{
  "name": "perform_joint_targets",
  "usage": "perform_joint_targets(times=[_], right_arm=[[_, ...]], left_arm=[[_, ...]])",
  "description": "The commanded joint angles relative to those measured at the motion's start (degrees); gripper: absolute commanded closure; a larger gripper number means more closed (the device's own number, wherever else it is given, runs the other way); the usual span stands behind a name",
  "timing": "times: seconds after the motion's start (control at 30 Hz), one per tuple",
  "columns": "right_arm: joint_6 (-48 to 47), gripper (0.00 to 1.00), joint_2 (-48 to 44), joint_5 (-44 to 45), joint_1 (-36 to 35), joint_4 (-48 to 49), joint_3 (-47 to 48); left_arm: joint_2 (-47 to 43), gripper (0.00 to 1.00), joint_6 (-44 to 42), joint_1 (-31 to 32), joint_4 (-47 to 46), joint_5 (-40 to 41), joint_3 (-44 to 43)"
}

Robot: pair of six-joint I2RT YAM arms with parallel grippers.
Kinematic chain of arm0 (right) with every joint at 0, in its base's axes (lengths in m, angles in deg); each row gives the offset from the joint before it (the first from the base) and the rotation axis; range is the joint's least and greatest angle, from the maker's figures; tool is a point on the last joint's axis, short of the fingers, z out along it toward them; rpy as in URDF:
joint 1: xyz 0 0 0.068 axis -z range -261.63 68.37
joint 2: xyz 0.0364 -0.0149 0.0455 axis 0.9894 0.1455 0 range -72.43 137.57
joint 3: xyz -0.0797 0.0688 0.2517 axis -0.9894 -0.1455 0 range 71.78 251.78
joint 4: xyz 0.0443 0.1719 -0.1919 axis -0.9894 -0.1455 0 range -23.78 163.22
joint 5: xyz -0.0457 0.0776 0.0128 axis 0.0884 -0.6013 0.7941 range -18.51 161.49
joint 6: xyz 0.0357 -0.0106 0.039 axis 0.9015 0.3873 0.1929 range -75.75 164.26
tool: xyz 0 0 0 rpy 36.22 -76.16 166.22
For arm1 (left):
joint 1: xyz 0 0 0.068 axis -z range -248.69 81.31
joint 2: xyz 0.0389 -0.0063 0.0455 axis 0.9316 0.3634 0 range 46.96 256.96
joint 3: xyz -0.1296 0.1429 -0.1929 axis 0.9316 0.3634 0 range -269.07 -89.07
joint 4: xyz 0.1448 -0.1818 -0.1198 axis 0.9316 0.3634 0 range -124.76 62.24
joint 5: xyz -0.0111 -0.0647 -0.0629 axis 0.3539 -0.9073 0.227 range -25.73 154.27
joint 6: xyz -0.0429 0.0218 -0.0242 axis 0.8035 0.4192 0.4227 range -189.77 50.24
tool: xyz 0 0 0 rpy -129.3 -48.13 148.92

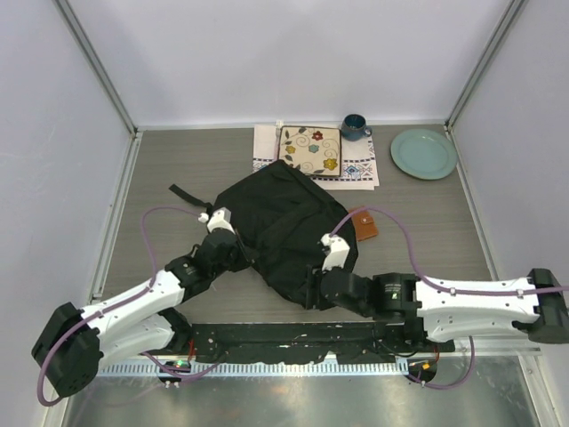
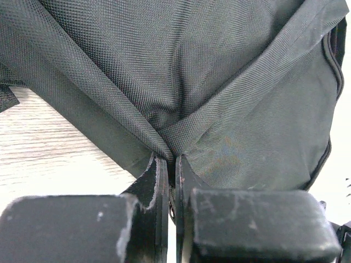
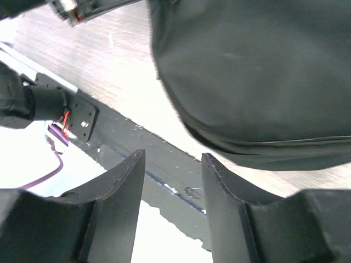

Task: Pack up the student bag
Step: Zip the student bag at the center of the board.

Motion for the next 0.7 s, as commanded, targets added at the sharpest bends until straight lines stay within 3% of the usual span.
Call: perform_joint_targets(times=[0.0, 0.33, 0.5, 0.67], right_arm=[[3.8, 0.51, 6.5, 13.2, -9.5, 3.7, 7.1], [10.2, 0.69, 18.5, 19.7, -15.3, 10.4, 12.1], [15.2, 0.62, 23.3, 24.2, -15.3, 7.5, 13.1], [17.0, 0.52, 20.2, 27.5, -11.0, 3.8, 9.9]], left_arm=[[-2.1, 1.0, -1.0, -0.3, 0.7, -2.1, -5.2], [-2.9, 1.0, -1.6, -0.3, 8.9, -8.3, -11.0], [-3.0, 1.0, -2.9, -0.2, 9.7, -12.1, -12.5], [-4.9, 0.96, -2.9, -0.3, 10.4, -13.1, -12.2]])
